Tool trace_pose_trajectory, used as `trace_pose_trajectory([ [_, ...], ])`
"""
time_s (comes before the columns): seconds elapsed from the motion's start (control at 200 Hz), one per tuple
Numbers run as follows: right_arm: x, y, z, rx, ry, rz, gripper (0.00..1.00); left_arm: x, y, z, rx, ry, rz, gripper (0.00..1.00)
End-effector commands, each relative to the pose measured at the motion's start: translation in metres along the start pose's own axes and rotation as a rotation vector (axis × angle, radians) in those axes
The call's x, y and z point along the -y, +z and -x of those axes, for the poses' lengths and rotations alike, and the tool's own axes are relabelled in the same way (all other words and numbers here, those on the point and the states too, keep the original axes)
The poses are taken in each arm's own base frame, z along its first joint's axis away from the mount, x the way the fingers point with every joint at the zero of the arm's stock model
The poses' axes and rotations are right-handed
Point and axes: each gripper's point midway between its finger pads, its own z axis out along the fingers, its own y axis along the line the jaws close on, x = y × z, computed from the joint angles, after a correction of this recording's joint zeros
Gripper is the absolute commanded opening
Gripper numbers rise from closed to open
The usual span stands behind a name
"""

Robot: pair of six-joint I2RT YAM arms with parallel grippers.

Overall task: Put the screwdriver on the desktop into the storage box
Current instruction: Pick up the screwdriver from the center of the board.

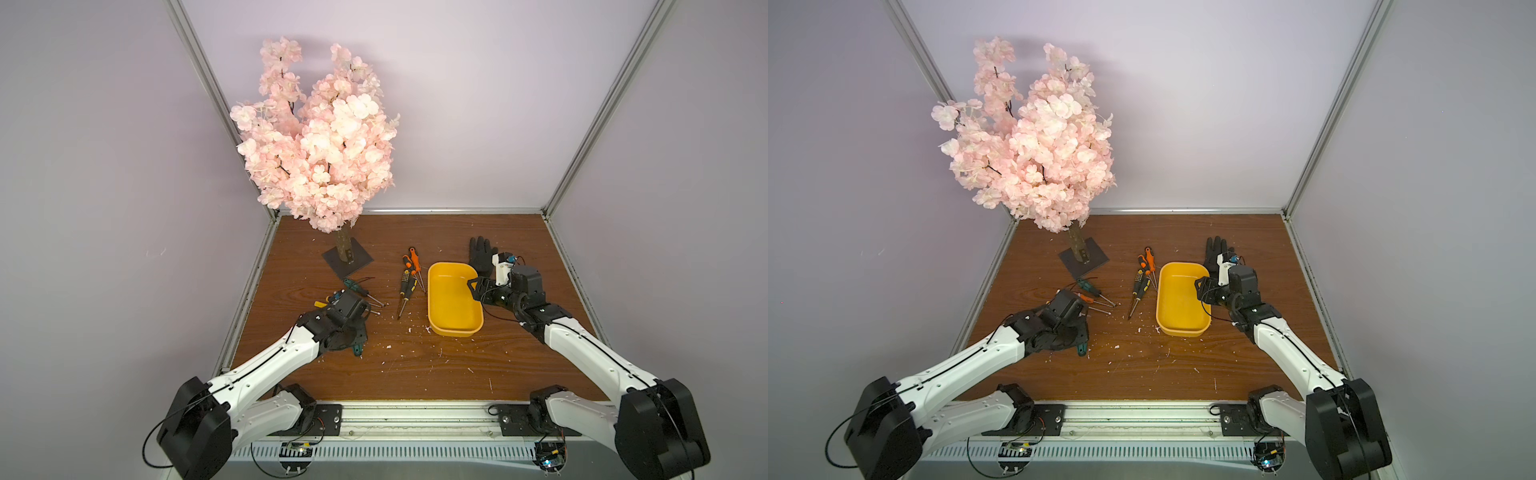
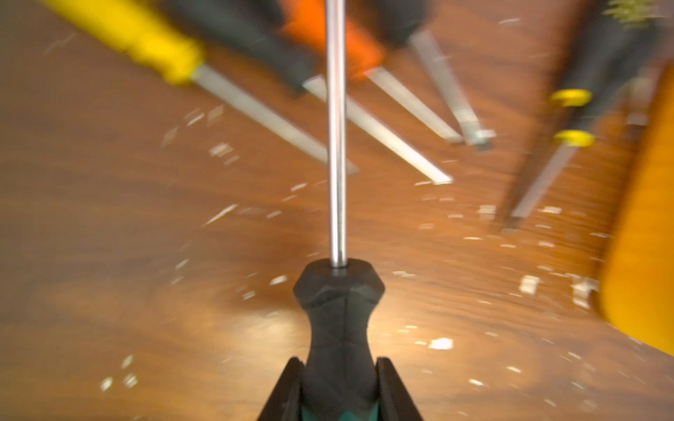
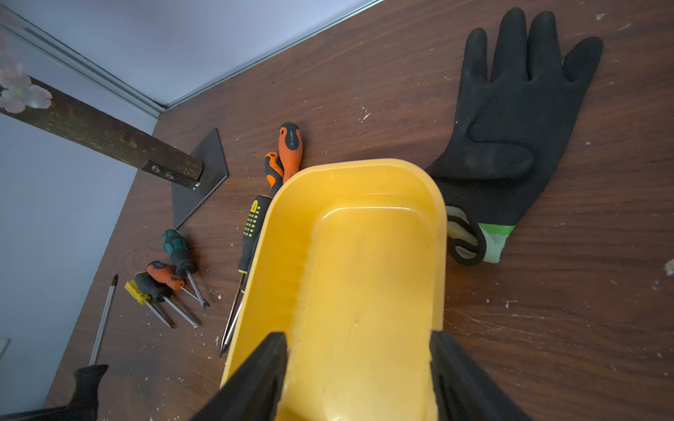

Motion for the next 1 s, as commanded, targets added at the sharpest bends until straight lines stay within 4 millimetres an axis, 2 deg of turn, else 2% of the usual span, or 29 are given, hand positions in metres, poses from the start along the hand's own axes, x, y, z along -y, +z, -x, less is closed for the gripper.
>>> trace_pose_trajectory([
  [0.0, -0.03, -0.012, 0.032, 0.097, -0.114, 0.048, 0.68, 0.058, -0.008, 0.014, -0.032, 0.186, -0.186, 0.2],
  [0.18, -0.074, -0.024, 0.033, 0.162, -0.363, 0.145, 0.67, 0.127, -0.022, 0.028, -0.112, 0.376, -0.387, 0.18],
  [0.365, -0.122, -0.065, 0.023, 0.396, -0.759, 0.276, 0.69, 0.174, -0.039, 0.026, -0.205, 0.498, -0.587, 0.15],
  [0.46, -0.133, -0.078, 0.016, 0.493, -0.932, 0.294, 0.69, 0.183, -0.047, 0.021, -0.24, 0.546, -0.647, 0.15],
  [0.525, -0.139, -0.079, 0.008, 0.503, -1.055, 0.296, 0.69, 0.187, -0.051, 0.018, -0.26, 0.573, -0.675, 0.15],
  [0.641, -0.148, -0.075, -0.009, 0.496, -1.259, 0.29, 0.69, 0.191, -0.056, 0.013, -0.292, 0.594, -0.72, 0.15],
  [0.746, -0.149, -0.066, -0.021, 0.475, -1.443, 0.247, 0.7, 0.194, -0.063, 0.006, -0.317, 0.607, -0.772, 0.15],
  [0.996, -0.159, -0.057, -0.025, 0.477, -1.665, 0.191, 0.7, 0.197, -0.073, -0.002, -0.356, 0.609, -0.836, 0.15],
])
